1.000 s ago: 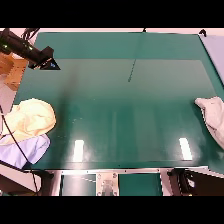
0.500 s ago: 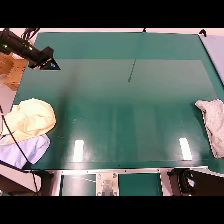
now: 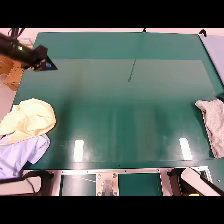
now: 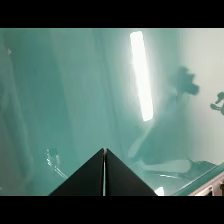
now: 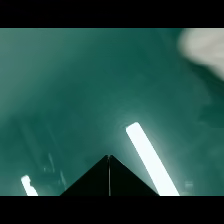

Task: Fold the shirts.

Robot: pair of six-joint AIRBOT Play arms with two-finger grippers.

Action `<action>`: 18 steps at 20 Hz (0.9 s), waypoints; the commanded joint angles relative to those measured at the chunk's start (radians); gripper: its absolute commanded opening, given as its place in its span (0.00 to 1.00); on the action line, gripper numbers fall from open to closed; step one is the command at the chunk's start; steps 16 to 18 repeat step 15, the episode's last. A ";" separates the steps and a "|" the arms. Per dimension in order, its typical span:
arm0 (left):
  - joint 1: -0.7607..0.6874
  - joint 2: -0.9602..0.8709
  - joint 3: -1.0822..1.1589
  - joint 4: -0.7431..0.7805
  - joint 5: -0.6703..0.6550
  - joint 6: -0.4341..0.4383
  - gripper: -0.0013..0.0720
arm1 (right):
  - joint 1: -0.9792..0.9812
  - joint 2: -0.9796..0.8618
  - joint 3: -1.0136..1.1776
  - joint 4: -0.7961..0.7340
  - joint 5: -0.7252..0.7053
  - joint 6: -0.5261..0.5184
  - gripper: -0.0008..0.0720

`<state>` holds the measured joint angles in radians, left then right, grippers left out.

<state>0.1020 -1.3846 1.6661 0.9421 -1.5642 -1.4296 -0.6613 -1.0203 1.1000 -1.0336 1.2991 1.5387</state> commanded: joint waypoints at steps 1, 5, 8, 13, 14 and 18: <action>0.000 0.243 -0.331 -0.022 0.085 0.049 0.04 | 0.453 0.141 -0.124 -0.113 -0.087 0.097 0.03; 0.000 0.450 -0.649 -0.026 0.117 0.063 0.04 | 0.758 0.289 -0.345 -0.175 -0.213 0.205 0.03; 0.000 0.479 -0.693 -0.026 0.107 0.069 0.04 | 0.831 0.292 -0.358 -0.171 -0.220 0.193 0.03; 0.000 0.479 -0.693 -0.029 0.144 0.069 0.04 | 0.853 0.294 -0.358 -0.169 -0.210 0.193 0.03; 0.000 0.479 -0.693 -0.029 0.144 0.069 0.04 | 0.853 0.294 -0.358 -0.169 -0.210 0.193 0.03; 0.000 0.479 -0.693 -0.029 0.143 0.069 0.04 | 0.853 0.294 -0.358 -0.169 -0.210 0.193 0.03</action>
